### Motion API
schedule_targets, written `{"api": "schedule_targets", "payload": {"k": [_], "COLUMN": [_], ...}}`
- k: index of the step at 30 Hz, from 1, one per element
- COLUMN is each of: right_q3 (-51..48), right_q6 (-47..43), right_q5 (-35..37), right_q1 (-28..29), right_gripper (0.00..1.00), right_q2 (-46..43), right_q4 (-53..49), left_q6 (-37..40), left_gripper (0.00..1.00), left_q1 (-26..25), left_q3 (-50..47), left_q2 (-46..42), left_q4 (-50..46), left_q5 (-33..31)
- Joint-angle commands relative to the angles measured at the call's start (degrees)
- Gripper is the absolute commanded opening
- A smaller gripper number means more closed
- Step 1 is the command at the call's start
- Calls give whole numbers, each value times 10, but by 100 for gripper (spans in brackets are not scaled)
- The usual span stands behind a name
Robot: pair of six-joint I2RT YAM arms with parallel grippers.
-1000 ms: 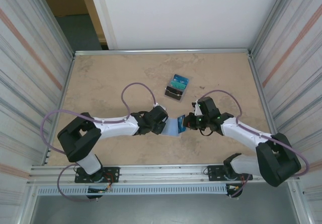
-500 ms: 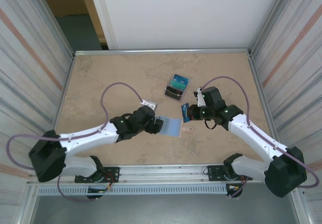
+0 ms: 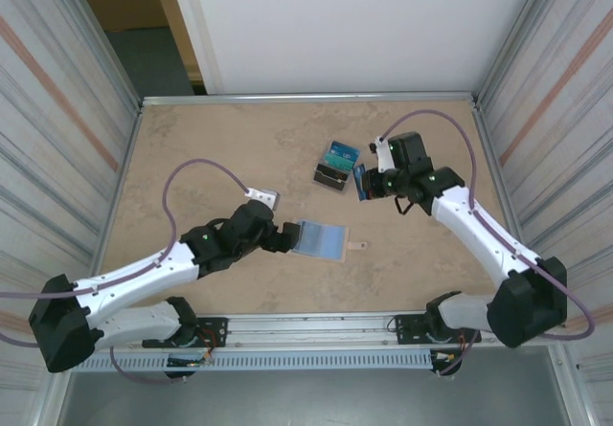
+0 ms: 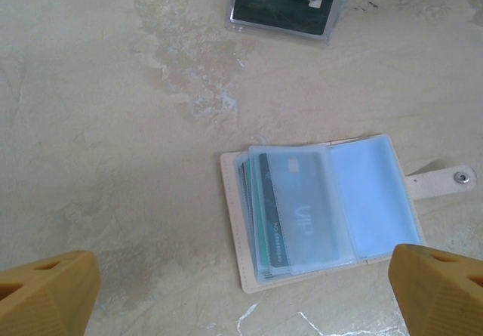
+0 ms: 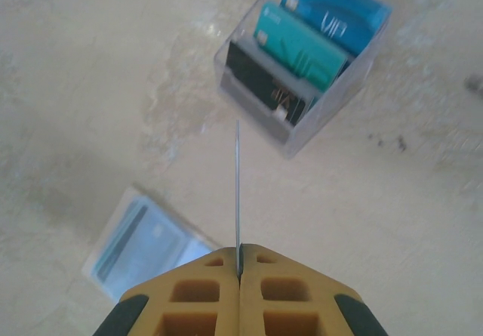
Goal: Take the credit cards out of the card holder
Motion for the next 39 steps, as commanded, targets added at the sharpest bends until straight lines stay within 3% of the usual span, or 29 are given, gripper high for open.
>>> {"api": "schedule_targets", "payload": {"k": [1,10,19,31,39], "right_q3": [46,185,293,347,358], "right_q6": [-72,-161,-246,-323,-352], "right_q5": [-18,-34,-11,1,8], "right_q1": [-19,-39,-40,-44,-44], "right_gripper": [0,0,0,0,0], "right_q2": [46,206,320,390,420], "right_q4": [-7,-6,-4,1,14], "left_q6": [-2,11,72,108,100], "left_gripper": [99,97,98,99,99], "left_q1": [12,54,58,62,93], "left_q3": [-7,-29,-32,-31,-24], "left_q2": [-14,-24,-21,-19,-3], "left_q4": [8,50,96,136,134], "left_q5": [12,43,34,24,52]}}
